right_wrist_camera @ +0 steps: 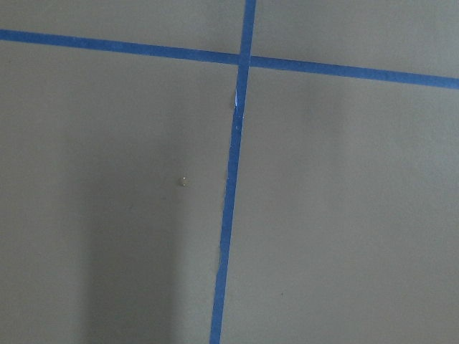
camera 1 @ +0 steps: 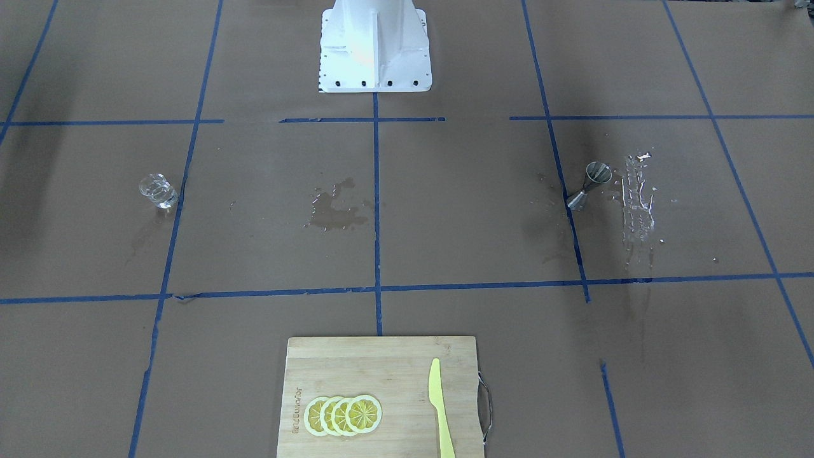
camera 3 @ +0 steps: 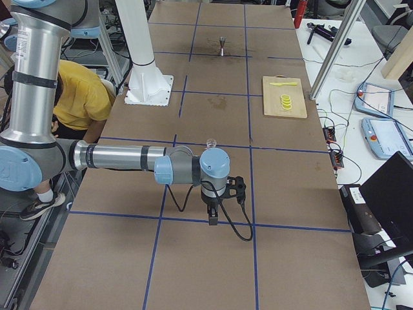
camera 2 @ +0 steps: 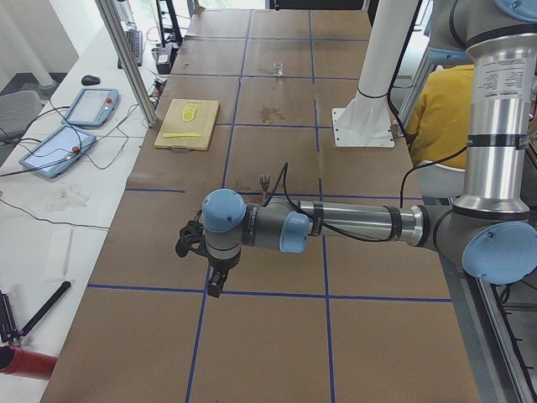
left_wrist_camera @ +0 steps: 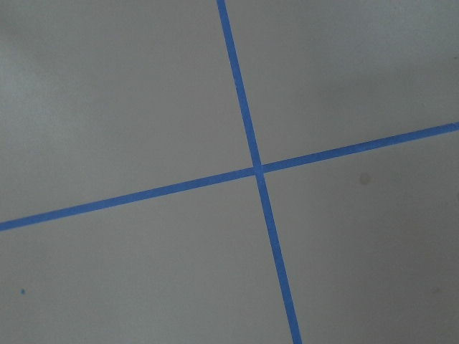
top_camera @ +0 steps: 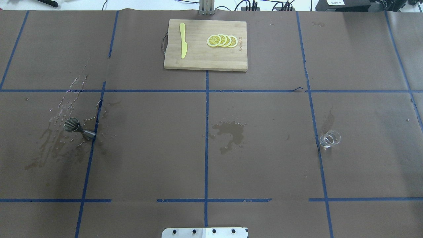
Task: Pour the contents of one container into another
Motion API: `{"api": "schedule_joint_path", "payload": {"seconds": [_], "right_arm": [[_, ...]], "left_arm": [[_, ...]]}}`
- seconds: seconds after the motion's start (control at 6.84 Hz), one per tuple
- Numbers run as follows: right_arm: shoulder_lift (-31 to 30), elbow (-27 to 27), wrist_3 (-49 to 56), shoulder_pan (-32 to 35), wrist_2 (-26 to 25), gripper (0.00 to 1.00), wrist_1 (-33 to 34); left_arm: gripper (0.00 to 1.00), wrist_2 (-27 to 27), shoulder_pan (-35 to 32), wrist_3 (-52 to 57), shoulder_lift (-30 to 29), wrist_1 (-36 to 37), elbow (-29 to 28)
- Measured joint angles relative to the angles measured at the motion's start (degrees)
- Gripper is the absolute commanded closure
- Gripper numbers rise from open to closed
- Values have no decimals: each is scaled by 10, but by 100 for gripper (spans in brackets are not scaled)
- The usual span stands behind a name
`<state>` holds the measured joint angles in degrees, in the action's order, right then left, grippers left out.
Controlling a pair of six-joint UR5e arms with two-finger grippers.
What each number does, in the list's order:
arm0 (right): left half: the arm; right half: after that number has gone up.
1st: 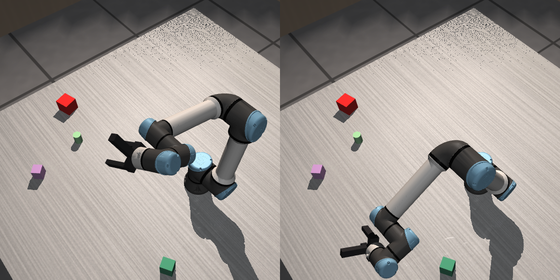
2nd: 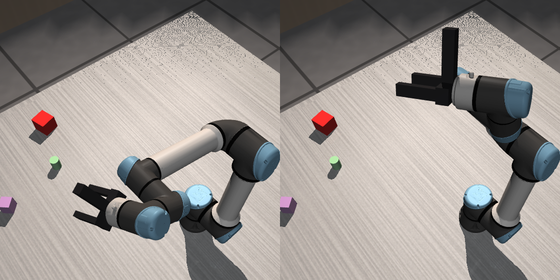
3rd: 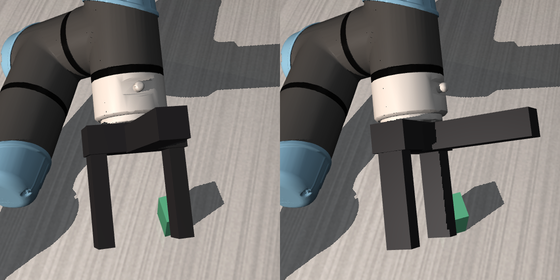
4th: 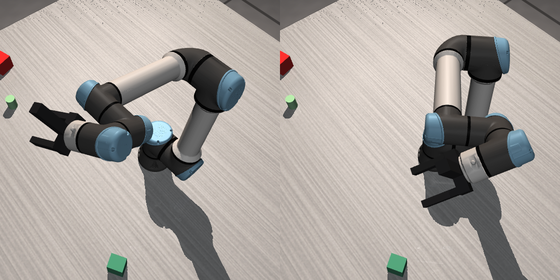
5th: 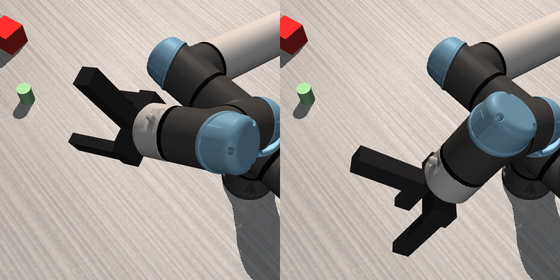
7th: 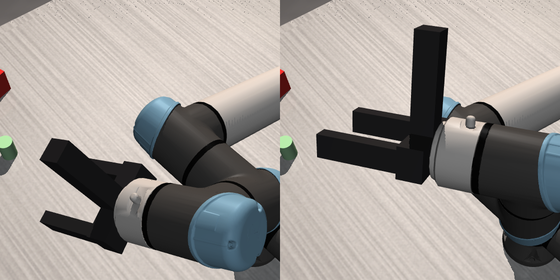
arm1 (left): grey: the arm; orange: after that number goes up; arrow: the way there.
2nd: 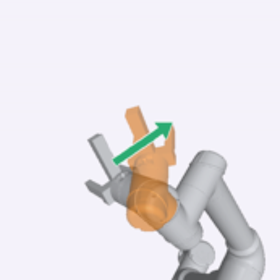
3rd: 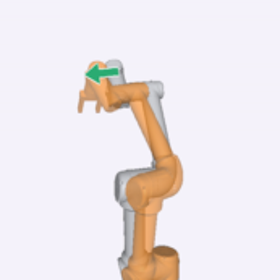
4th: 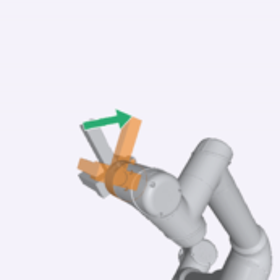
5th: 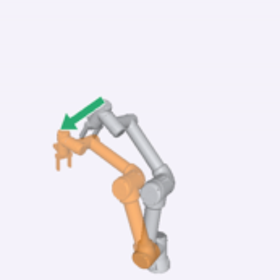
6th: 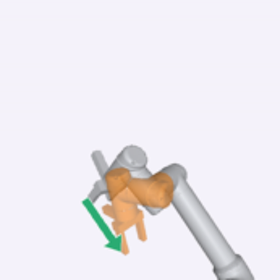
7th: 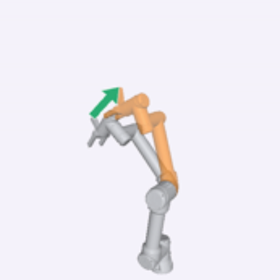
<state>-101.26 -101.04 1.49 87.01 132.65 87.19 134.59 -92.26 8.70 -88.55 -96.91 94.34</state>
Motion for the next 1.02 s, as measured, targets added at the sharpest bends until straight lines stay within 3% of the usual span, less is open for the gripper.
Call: {"api": "schedule_joint_path", "payload": {"seconds": [0.44, 1.02], "right_arm": [[19, -19, -2, 0, 2, 0, -2], [42, -29, -5, 6, 2, 0, -47]], "left_arm": [[0, 1, 1, -3, -1, -81, -4], [0, 18, 2, -15, 1, -273, -20]]}}
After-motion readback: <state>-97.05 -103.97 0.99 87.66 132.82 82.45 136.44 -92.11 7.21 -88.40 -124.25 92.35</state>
